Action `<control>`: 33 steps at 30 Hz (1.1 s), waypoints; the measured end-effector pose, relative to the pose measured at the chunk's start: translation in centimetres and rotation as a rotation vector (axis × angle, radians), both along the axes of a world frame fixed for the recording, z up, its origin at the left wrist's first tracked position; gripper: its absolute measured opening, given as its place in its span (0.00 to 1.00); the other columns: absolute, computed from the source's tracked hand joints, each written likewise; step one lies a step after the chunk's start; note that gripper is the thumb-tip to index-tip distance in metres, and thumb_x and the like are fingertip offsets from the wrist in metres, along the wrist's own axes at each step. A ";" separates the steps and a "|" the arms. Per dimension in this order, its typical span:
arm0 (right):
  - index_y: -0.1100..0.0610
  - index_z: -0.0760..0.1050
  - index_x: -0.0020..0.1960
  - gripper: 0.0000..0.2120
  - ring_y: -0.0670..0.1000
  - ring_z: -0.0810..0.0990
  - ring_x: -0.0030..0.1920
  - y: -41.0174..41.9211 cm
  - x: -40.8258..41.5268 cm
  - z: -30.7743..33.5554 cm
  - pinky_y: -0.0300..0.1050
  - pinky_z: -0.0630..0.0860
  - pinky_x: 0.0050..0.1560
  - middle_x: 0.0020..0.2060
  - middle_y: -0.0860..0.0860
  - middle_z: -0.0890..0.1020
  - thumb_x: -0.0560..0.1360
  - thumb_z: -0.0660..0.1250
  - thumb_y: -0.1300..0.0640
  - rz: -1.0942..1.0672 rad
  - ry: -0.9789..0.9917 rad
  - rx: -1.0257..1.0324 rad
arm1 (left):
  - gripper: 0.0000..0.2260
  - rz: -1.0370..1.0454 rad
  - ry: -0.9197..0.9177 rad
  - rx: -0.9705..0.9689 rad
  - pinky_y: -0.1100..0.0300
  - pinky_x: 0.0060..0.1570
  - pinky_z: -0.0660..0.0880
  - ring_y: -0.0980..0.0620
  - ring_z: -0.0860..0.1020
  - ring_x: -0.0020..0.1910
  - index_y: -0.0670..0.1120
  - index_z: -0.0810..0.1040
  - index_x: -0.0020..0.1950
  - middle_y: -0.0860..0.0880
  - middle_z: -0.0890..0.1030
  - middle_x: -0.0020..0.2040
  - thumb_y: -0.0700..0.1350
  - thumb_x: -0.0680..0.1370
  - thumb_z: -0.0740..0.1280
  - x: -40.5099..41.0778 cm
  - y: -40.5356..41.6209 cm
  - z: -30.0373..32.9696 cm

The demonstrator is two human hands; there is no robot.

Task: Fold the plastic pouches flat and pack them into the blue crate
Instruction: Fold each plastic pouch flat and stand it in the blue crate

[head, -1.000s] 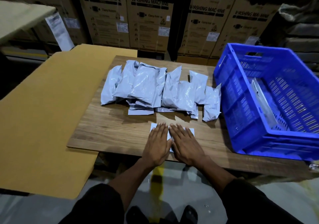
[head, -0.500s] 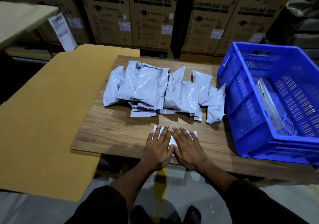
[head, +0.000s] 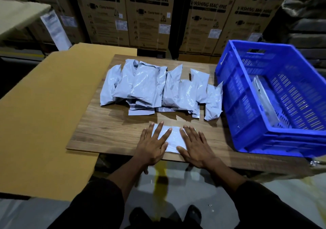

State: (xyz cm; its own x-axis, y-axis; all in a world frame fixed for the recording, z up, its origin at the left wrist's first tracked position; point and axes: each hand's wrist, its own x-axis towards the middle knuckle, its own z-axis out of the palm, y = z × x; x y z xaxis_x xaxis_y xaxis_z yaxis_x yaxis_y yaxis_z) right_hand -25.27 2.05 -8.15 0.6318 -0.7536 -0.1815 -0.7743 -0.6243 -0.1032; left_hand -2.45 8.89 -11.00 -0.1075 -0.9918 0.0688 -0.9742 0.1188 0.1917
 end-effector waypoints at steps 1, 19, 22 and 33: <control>0.52 0.42 0.82 0.43 0.54 0.37 0.80 0.4 0.1 0.2 0.61 0.39 0.77 0.81 0.51 0.40 0.75 0.36 0.28 0.019 -0.009 -0.019 | 0.26 -0.005 -0.011 0.004 0.37 0.71 0.64 0.36 0.61 0.79 0.58 0.58 0.82 0.46 0.58 0.83 0.58 0.83 0.52 0.1 -0.1 0.0; 0.57 0.76 0.53 0.09 0.60 0.71 0.68 1.0 0.6 0.3 0.57 0.70 0.66 0.65 0.58 0.76 0.79 0.64 0.52 0.296 -0.256 -0.344 | 0.43 -0.065 -0.037 0.169 0.36 0.77 0.49 0.42 0.41 0.82 0.48 0.47 0.84 0.47 0.41 0.83 0.72 0.75 0.45 1.0 -0.1 0.2; 0.55 0.78 0.54 0.10 0.60 0.71 0.69 0.8 0.5 0.1 0.59 0.71 0.67 0.66 0.56 0.76 0.80 0.65 0.49 0.282 -0.210 -0.345 | 0.44 -0.044 -0.032 0.183 0.41 0.78 0.40 0.46 0.34 0.81 0.51 0.40 0.84 0.50 0.34 0.82 0.74 0.73 0.36 0.6 -0.2 0.9; 0.57 0.78 0.48 0.11 0.60 0.75 0.66 1.1 2.7 1.3 0.60 0.71 0.65 0.61 0.57 0.79 0.80 0.59 0.53 0.230 -0.263 -0.433 | 0.35 -0.023 -0.096 0.131 0.38 0.71 0.65 0.36 0.59 0.79 0.46 0.61 0.81 0.42 0.59 0.82 0.62 0.79 0.59 0.6 -0.3 1.5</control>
State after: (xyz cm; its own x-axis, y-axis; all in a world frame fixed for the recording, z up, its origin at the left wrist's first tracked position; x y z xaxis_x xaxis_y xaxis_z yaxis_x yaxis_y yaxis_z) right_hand -22.53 3.14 -6.88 0.7714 -0.5613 0.2997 -0.5955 -0.8028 0.0292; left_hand -1.88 8.59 -9.50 -0.1302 -0.9888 -0.0728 -0.9861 0.1215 0.1135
